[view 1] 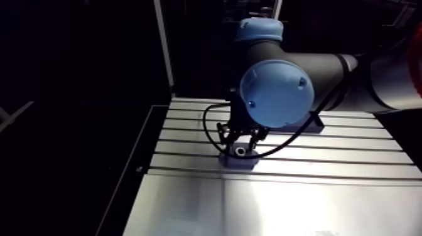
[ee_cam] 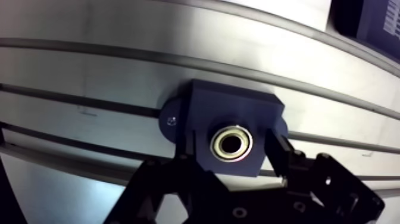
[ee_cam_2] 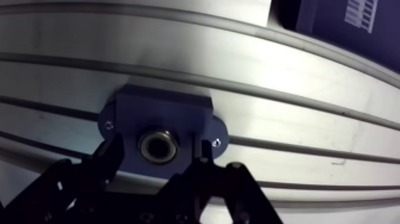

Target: Pick up the bearing and press it into the housing until flush.

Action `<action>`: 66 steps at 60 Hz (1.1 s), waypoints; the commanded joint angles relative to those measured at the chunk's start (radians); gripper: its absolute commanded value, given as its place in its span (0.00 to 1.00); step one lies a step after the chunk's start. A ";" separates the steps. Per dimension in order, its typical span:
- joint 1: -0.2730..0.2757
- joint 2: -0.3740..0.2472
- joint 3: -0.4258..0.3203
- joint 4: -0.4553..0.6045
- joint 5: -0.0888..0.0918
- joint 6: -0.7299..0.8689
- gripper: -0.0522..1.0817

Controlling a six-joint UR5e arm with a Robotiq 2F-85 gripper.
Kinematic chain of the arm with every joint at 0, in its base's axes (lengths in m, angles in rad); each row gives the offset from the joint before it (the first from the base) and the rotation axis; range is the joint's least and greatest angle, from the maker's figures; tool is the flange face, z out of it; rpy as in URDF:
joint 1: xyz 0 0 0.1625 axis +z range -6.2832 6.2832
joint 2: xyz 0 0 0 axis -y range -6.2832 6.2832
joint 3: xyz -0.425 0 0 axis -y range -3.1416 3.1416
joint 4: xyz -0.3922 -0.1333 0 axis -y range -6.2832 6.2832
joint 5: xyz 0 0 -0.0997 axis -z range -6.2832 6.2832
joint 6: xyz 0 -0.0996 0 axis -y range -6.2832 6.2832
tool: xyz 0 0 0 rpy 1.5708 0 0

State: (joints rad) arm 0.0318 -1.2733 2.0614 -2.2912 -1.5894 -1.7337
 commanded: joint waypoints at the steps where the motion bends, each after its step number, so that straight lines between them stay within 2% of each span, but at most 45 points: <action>1: -0.003 -0.006 0.000 0.000 0.001 0.000 0.05; 12: -0.007 -0.017 -0.018 0.010 0.001 0.001 0.05; 22: 0.002 -0.057 -0.080 0.152 0.003 0.014 0.05; 27: 0.000 -0.067 -0.096 0.175 0.001 0.025 0.05; 29: -0.001 -0.068 -0.102 0.187 0.000 0.032 0.08; 30: -0.001 -0.067 -0.108 0.204 -0.002 0.040 0.25; 31: -0.001 -0.067 -0.108 0.204 -0.002 0.040 0.25; 32: -0.001 -0.067 -0.112 0.218 0.001 0.052 0.46; 33: -0.001 -0.067 -0.112 0.218 0.001 0.052 0.46; 34: -0.004 -0.065 -0.114 0.222 0.002 0.069 0.67; 35: -0.004 -0.065 -0.114 0.222 0.002 0.069 0.67; 36: -0.007 -0.064 -0.113 0.221 0.001 0.083 0.76; 37: -0.007 -0.064 -0.113 0.221 0.001 0.083 0.76; 38: -0.008 -0.066 -0.110 0.220 -0.007 0.094 0.81; 42: -0.009 -0.067 -0.108 0.215 -0.011 0.096 0.87; 45: -0.009 -0.065 -0.102 0.210 -0.006 0.101 0.91; 53: -0.009 -0.058 -0.097 0.178 0.004 0.101 0.92; 66: -0.007 -0.053 -0.092 0.167 0.006 0.109 0.93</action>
State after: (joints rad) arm 0.0238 -1.3318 1.9646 -2.1096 -1.5879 -1.6348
